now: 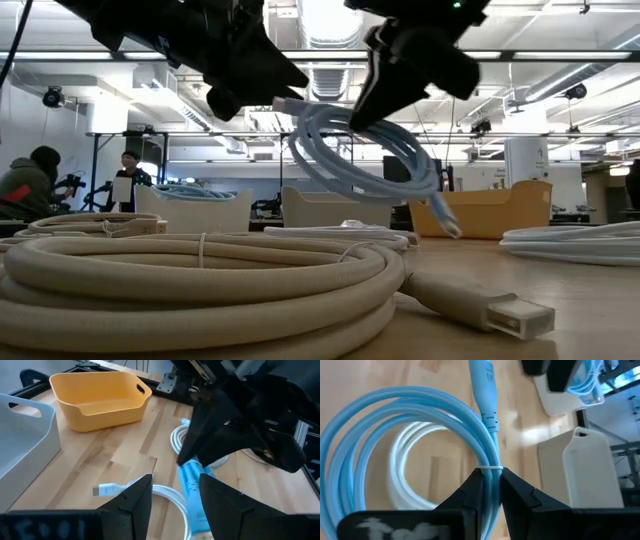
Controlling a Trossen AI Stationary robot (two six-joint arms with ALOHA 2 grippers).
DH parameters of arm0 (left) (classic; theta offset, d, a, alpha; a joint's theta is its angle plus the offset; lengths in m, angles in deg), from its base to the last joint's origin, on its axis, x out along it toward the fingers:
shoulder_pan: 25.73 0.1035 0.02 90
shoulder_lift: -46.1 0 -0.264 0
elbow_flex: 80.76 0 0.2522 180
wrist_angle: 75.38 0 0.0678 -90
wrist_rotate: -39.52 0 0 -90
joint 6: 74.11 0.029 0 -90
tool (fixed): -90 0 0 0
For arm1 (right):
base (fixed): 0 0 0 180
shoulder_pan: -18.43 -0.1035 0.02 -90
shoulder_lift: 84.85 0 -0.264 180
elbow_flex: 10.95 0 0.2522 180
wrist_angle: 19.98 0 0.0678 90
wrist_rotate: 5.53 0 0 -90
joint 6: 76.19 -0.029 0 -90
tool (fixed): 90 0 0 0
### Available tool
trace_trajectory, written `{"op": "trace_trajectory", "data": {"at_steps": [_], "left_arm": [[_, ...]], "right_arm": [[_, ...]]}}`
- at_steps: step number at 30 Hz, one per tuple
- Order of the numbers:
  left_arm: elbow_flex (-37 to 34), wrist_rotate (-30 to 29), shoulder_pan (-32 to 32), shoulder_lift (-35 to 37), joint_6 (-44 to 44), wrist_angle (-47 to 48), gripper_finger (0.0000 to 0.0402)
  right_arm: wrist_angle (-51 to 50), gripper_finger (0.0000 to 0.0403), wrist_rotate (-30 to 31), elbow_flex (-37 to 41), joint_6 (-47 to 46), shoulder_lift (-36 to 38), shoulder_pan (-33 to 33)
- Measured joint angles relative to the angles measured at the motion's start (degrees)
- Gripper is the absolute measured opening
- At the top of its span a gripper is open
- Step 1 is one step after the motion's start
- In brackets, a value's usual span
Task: Pick & Place USB Port
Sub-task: Put the blue cable into the white bin
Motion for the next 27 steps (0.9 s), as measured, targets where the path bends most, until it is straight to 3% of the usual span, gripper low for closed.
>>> {"op": "trace_trajectory", "data": {"at_steps": [7,16,22,27], "left_arm": [[0.0,0.0,0.4,0.0,-1.9,0.0,0.0165],[0.0,-2.1,0.4,0.0,-3.1,0.0,0.0165],[-0.1,-7.8,0.4,-0.1,-4.5,1.5,0.0165],[-0.1,-8.7,0.5,-0.1,-4.5,2.0,0.0165]], "right_arm": [[0.4,0.005,1.5,-0.1,4.4,0.0,2.9],[-0.2,0.0052,16.2,-0.2,3.1,0.7,3.7],[0.4,0.0052,16.5,-0.3,1.0,1.1,3.7],[3.4,0.0052,16.5,-0.3,1.5,1.3,3.7]]}}
